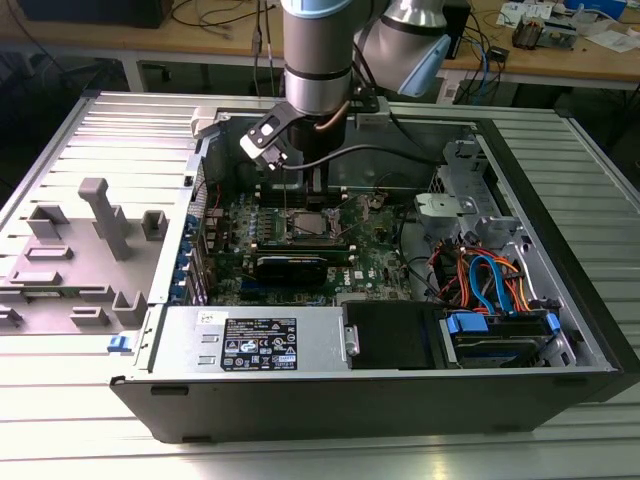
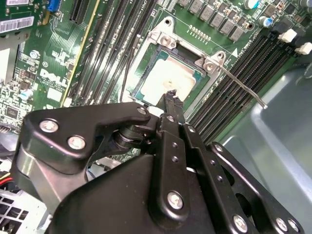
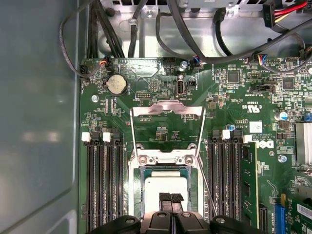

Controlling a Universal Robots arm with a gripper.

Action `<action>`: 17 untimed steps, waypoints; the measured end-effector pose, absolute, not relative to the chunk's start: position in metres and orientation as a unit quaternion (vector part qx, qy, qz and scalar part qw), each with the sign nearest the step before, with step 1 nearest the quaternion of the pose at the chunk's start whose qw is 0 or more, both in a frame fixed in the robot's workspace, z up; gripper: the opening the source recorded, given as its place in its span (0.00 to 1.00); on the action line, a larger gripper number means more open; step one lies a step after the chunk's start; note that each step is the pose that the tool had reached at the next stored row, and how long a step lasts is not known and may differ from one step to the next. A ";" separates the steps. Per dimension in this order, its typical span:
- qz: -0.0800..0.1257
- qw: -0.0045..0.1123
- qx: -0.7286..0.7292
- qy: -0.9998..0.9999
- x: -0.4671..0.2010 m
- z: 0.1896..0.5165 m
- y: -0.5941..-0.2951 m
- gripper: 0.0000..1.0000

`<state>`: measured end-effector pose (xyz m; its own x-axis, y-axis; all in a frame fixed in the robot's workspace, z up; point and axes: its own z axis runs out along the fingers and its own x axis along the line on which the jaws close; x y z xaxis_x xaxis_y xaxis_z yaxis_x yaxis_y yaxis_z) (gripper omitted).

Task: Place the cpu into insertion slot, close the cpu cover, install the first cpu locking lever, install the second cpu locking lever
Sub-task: 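Close the cpu cover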

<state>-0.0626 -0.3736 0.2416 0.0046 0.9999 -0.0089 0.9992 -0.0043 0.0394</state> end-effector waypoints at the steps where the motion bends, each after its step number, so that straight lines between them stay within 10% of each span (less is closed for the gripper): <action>1: 0.011 0.017 0.709 0.705 -0.063 0.243 -0.374 0.11; 17: 0.009 0.015 0.708 0.706 -0.060 0.247 -0.374 0.11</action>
